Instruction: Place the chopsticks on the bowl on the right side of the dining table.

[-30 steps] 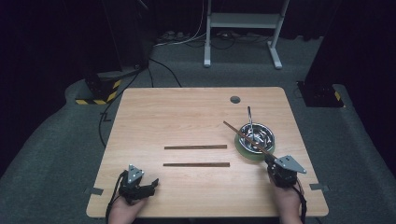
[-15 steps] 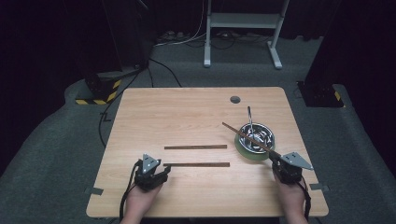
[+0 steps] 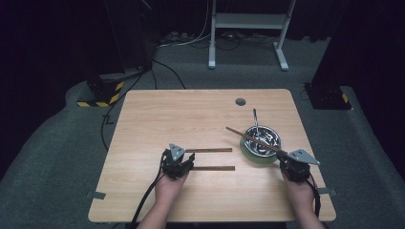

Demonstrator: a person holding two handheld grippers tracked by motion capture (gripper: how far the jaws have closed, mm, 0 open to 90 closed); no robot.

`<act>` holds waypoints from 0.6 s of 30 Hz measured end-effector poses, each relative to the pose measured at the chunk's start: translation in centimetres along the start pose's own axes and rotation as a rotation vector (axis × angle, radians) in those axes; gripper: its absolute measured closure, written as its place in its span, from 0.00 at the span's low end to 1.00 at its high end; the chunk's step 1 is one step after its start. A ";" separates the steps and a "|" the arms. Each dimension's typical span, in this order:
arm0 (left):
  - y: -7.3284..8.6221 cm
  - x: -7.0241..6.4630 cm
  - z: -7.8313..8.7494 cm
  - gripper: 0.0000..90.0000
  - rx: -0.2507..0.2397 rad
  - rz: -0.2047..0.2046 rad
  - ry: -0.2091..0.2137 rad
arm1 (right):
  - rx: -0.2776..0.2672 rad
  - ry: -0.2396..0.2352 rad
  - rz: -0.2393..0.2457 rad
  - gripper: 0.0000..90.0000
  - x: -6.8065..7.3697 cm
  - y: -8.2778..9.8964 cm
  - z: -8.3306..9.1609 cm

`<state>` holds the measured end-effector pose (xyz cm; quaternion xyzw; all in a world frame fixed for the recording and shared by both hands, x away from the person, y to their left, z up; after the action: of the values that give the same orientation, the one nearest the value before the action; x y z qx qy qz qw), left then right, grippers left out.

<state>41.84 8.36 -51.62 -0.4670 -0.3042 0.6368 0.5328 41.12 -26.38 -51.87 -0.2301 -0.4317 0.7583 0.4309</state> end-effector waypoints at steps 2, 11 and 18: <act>-0.1 -0.8 -0.8 0.64 0.007 0.007 -0.003 | -0.003 0.002 -0.005 0.94 -0.4 0.1 -0.1; -0.1 -2.7 -2.8 0.73 0.039 0.011 -0.001 | 0.009 0.021 0.004 0.94 -1.8 -0.1 0.0; -0.3 -4.0 -4.2 0.70 0.033 -0.009 -0.010 | 0.031 0.036 0.024 0.94 -2.7 0.0 -0.3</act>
<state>45.81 4.16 -51.91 -0.4536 -0.2984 0.6416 0.5418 42.70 -28.54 -52.10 -0.2423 -0.4093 0.7657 0.4331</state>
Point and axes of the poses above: each handheld gripper's, and its own axes: z roughly backward along the jaws, y roughly out of its underside, x roughly to its left, the point moved 4 cm from there along -z, roughly forward along the jaws, and after that the axes turned 12 degrees about -y, right-handed, at the moved point
